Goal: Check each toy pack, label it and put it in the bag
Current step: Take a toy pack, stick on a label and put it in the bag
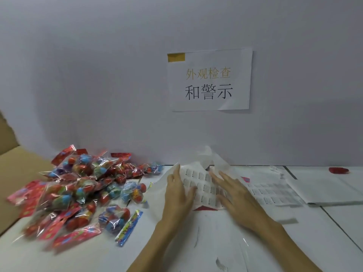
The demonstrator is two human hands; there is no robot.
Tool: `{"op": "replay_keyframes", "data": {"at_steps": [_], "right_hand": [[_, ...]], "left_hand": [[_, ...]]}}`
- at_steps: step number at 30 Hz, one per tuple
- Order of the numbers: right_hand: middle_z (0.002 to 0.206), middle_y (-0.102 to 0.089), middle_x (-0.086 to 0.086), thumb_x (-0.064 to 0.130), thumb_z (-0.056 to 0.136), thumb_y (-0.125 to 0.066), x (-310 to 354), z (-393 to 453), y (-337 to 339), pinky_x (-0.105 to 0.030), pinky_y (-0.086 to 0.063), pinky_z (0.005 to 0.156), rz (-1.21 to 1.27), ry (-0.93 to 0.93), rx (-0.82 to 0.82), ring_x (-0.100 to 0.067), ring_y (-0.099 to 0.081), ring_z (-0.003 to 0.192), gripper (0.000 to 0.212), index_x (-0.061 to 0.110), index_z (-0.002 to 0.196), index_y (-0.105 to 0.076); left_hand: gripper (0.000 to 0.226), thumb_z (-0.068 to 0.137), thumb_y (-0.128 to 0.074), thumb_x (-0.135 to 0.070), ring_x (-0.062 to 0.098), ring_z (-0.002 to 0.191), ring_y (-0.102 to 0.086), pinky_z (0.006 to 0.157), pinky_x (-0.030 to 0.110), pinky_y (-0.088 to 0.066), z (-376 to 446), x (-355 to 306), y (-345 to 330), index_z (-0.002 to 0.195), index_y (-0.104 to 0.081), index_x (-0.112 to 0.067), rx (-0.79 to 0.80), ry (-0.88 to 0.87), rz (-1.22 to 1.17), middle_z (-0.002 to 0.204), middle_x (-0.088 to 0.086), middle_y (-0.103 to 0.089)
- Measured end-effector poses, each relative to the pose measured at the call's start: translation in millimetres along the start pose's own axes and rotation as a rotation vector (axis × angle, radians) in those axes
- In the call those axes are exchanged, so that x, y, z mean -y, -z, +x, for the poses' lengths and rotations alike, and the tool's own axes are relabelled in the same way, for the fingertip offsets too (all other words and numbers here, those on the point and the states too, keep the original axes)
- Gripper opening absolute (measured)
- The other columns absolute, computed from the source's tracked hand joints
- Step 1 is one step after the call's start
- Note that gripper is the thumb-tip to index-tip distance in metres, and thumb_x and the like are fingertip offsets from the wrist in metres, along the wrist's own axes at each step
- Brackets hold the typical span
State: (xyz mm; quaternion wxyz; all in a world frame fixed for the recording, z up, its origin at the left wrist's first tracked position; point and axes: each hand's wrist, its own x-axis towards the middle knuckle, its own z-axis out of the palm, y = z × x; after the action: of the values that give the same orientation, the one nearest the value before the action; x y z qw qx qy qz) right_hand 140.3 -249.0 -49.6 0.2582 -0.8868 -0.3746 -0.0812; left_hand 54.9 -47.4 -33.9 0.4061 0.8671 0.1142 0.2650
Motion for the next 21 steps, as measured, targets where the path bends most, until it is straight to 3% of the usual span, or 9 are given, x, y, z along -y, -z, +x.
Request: {"op": "replay_keyframes", "data": {"at_steps": [3,5,7,10,13,15,17,19,21], "right_hand": [[0.173,-0.01,0.008,0.038,0.113,-0.03,-6.8,1.2,-8.6,-0.028,0.002,0.128,-0.057,-0.051,0.062,-0.006,-0.005,0.159,0.058,0.05,0.16,0.002],[0.173,-0.011,0.008,0.04,0.112,-0.027,-12.7,1.0,-11.1,-0.027,0.004,0.127,-0.068,-0.086,0.069,-0.006,-0.007,0.159,0.056,0.048,0.161,0.001],[0.173,-0.012,0.007,0.042,0.111,-0.032,-16.4,1.4,-10.5,-0.025,0.008,0.125,-0.071,-0.111,0.055,-0.006,-0.007,0.159,0.058,0.046,0.161,-0.002],[0.171,-0.018,0.009,0.038,0.109,-0.046,-17.2,2.3,-7.0,-0.026,0.006,0.125,0.01,-0.133,0.016,-0.007,-0.011,0.158,0.066,0.043,0.162,-0.007],[0.168,-0.026,0.012,0.037,0.106,-0.055,-17.0,0.7,-4.8,-0.039,-0.006,0.128,0.122,-0.21,-0.031,-0.02,-0.011,0.159,0.074,0.042,0.164,-0.01],[0.168,-0.024,0.013,0.037,0.105,-0.056,-18.0,-0.6,-2.0,-0.046,-0.01,0.128,0.151,-0.255,-0.03,-0.028,-0.007,0.16,0.076,0.043,0.163,-0.007],[0.168,-0.025,0.014,0.031,0.106,-0.055,-15.5,-2.1,0.7,-0.044,-0.011,0.128,0.193,-0.24,-0.051,-0.029,-0.014,0.159,0.077,0.045,0.163,-0.006],[0.167,-0.03,0.013,0.022,0.107,-0.053,-8.4,-2.6,5.3,-0.043,-0.014,0.13,0.248,-0.195,-0.098,-0.025,-0.029,0.156,0.076,0.044,0.163,-0.008],[0.164,-0.036,0.015,0.015,0.107,-0.051,2.4,-3.3,10.6,-0.047,-0.029,0.126,0.284,-0.146,-0.179,-0.02,-0.038,0.151,0.071,0.041,0.163,-0.014]], "left_hand": [[0.045,0.1,-0.066,-0.03,0.025,0.131,-0.048,0.093,0.037,-0.058,1.0,-7.8,11.4,0.143,-0.057,-0.019,-0.16,-0.176,0.334,0.144,0.006,-0.047],[0.032,0.097,-0.069,-0.015,0.03,0.116,-0.057,0.088,0.041,-0.057,9.7,-10.6,29.1,0.129,-0.069,-0.012,-0.381,-0.269,0.426,0.129,0.012,-0.061],[0.039,0.087,-0.066,0.009,0.033,0.11,-0.059,0.089,0.042,-0.052,20.1,-2.0,48.6,0.122,-0.072,-0.007,-0.53,-0.236,0.538,0.12,0.017,-0.065],[0.059,0.084,-0.052,0.014,0.037,0.123,-0.051,0.103,0.045,-0.042,25.0,21.9,70.0,0.135,-0.064,-0.013,-0.378,0.102,0.633,0.133,0.02,-0.059],[0.052,0.101,-0.05,-0.015,0.041,0.146,-0.032,0.121,0.049,-0.024,25.0,48.4,74.7,0.151,-0.045,-0.026,-0.045,0.389,0.744,0.155,0.021,-0.038],[0.051,0.104,-0.05,-0.038,0.041,0.149,-0.026,0.124,0.048,-0.018,25.6,55.4,70.8,0.153,-0.039,-0.027,0.06,0.442,0.778,0.159,0.02,-0.031],[0.052,0.102,-0.052,-0.046,0.041,0.141,-0.033,0.12,0.048,-0.02,27.1,56.4,68.3,0.148,-0.041,-0.027,0.029,0.453,0.79,0.152,0.018,-0.036],[0.047,0.098,-0.058,-0.038,0.039,0.134,-0.038,0.115,0.049,-0.023,29.6,56.3,68.1,0.141,-0.046,-0.026,-0.03,0.452,0.744,0.145,0.015,-0.041],[0.041,0.096,-0.059,-0.026,0.039,0.13,-0.041,0.112,0.048,-0.026,30.7,58.3,69.2,0.136,-0.053,-0.022,-0.092,0.429,0.662,0.139,0.014,-0.046]]}}
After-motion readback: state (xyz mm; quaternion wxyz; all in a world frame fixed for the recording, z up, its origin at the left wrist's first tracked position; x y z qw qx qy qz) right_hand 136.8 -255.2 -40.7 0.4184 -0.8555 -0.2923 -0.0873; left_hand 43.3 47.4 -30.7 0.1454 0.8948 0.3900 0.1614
